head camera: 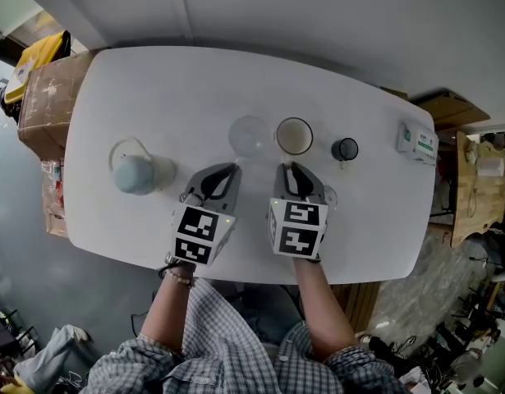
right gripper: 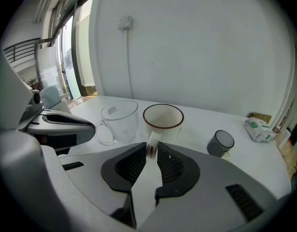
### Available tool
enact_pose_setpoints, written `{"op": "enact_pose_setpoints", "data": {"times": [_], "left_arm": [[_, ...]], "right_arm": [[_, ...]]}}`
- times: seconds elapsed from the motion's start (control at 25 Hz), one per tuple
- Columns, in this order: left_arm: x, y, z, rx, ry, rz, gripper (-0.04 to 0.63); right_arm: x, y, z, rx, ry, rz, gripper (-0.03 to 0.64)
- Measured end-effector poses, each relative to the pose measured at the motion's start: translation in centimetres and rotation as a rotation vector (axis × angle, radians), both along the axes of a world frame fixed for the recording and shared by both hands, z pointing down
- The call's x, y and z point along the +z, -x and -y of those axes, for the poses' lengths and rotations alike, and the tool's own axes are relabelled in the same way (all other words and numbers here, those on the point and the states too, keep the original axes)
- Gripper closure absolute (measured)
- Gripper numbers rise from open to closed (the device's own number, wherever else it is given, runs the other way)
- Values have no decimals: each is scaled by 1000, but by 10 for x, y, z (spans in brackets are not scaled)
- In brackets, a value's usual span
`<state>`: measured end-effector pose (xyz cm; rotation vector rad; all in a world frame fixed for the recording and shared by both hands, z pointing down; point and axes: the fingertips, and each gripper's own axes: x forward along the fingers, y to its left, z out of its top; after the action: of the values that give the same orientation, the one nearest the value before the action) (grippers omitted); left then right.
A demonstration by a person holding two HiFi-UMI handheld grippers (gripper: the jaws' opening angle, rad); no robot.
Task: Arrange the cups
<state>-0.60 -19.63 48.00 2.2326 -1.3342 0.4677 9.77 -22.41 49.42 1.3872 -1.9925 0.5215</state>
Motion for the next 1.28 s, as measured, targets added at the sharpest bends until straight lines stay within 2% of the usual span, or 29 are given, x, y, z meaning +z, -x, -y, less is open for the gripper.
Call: {"op": "enact_pose_setpoints", "data": {"times": [0.4, 0.92, 1.12, 1.28], "left_arm": [[0, -19, -2, 26, -1, 10, 575], [0, -9, -2, 0, -5, 23, 575], [2, -8, -2, -3, -10, 38, 575], [1, -17, -2, 19, -14, 33, 575]], "right_arm": [[0, 3, -15, -31, 17, 22, 541], [-2, 11, -24, -111, 16, 45, 541], [-29, 2, -42, -186, -43, 89, 540], [-46, -33, -54, -181, -94, 93, 540]]}}
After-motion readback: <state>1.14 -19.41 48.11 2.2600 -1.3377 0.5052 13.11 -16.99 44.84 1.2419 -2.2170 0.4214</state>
